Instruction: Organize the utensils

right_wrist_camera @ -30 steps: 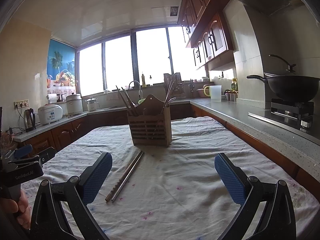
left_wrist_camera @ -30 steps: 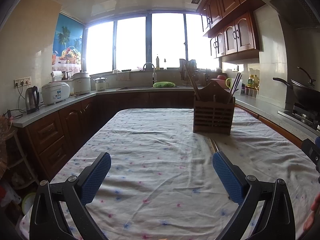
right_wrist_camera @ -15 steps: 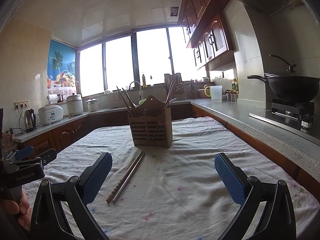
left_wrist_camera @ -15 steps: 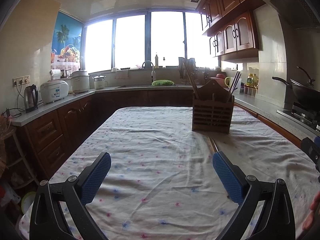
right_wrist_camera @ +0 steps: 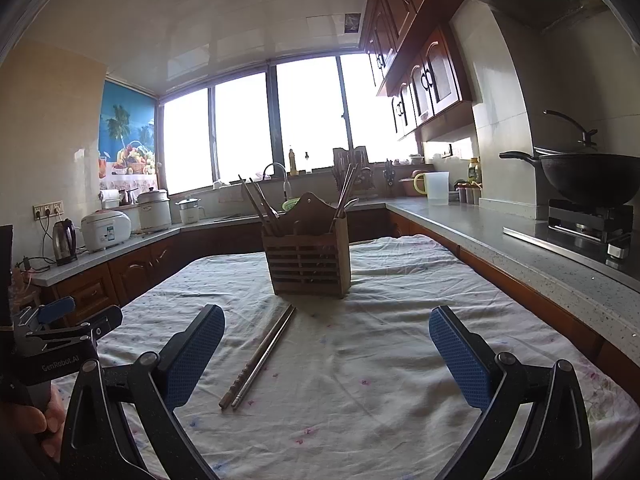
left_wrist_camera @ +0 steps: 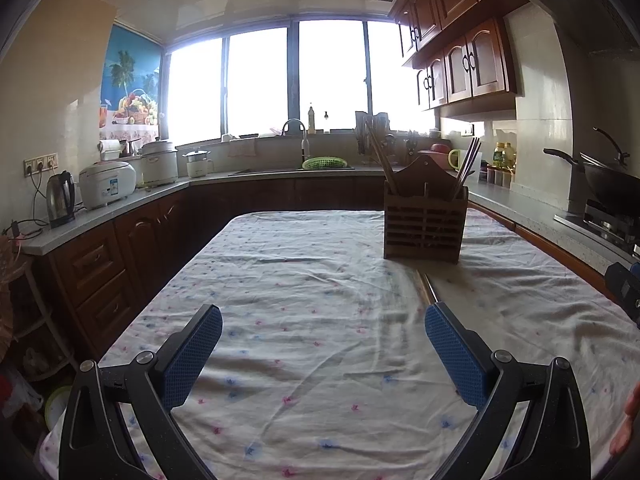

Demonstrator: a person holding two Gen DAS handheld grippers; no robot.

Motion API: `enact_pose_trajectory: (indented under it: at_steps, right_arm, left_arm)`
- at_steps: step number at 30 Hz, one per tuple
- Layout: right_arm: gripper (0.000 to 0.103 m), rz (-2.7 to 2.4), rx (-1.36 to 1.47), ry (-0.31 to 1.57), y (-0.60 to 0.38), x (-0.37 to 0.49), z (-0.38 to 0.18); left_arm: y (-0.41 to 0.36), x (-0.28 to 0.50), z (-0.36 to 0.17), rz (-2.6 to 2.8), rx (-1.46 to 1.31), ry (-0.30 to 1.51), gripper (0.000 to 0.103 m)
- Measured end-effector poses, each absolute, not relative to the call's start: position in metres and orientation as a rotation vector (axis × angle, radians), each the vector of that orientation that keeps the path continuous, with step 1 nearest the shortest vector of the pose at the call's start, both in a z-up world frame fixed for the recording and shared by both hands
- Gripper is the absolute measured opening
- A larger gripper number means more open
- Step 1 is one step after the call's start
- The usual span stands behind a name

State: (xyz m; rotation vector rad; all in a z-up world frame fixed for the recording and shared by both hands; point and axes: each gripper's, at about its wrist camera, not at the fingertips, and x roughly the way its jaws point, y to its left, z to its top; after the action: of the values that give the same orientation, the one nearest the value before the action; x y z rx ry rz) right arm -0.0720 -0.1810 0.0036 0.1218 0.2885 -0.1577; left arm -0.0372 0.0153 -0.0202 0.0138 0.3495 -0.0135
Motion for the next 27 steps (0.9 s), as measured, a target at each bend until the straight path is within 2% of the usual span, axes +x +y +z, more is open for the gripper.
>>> enact_pose_trajectory:
  at_steps: [27]
  right_arm:
    - [0.103, -0.150, 0.123, 0.274, -0.1793, -0.0712, 0.0085]
  left_arm:
    - [0.0068, -0.0355, -0.0209, -0.016, 0.011, 0.360, 0.102]
